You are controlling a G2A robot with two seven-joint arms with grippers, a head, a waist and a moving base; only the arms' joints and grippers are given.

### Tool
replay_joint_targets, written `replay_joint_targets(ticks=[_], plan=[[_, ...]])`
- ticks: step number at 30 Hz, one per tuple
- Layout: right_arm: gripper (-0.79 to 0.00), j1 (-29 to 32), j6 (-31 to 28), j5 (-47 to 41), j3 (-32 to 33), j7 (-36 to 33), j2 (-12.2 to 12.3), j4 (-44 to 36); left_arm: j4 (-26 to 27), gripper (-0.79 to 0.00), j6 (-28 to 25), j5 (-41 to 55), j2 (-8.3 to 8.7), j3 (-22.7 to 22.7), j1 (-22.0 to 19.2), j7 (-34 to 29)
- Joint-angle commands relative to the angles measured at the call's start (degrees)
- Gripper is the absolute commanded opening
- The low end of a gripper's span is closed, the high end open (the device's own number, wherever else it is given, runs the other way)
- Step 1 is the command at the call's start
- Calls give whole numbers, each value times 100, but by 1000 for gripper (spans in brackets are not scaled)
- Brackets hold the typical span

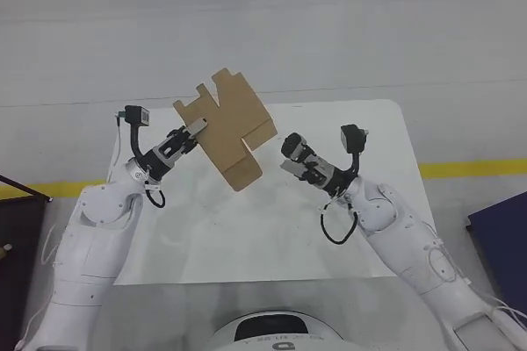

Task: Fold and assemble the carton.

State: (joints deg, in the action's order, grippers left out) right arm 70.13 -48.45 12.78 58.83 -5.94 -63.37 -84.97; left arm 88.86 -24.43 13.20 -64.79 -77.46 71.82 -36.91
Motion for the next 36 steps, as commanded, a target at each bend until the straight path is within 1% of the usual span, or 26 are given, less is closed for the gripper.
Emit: replay_joint_targets(ticks=[1, 5, 11, 14, 15, 16, 17, 24, 28, 29, 31, 36], plan=[[-200, -109, 1, -113, -114, -62, -40, 50, 0, -785, -11, -68, 5, -10, -8, -16], [-219, -351, 53, -258, -318, -190, -127, 225, 10, -785, -44, -102, 7, -19, -19, -6], [-289, -651, 125, -447, -573, -319, -256, 517, 73, -785, -85, -119, 6, 7, -5, -6], [-311, -769, 105, -584, -655, -355, -314, 667, 90, -785, -88, -64, 3, 10, -1, 1], [-372, -811, 89, -652, -683, -362, -335, 722, 97, -785, -102, -44, 3, 6, 0, 1], [-409, -853, 67, -732, -711, -371, -356, 776, 99, -785, -107, -23, 3, 1, 1, 0], [-425, -895, 52, -804, -736, -380, -377, 834, 103, -785, -122, -15, 4, -4, 1, -3], [-610, -1102, -138, -1317, -890, -561, -500, 1162, 90, -785, -189, 43, 3, -8, 10, 1], [-683, -1173, -264, -1540, -921, -635, -554, 1304, 83, -785, -211, 66, 3, 1, 21, -27], [-730, -1187, -297, -1579, -923, -650, -566, 1332, 81, -785, -212, 72, 3, -1, 20, -34], [-785, -1211, -334, -1617, -918, -662, -587, 1380, 79, -785, -216, 101, 3, 5, 18, -56], [-785, -1224, -384, -1574, -889, -626, -635, 1439, 71, -785, -244, 149, 0, 16, 2, -71]])
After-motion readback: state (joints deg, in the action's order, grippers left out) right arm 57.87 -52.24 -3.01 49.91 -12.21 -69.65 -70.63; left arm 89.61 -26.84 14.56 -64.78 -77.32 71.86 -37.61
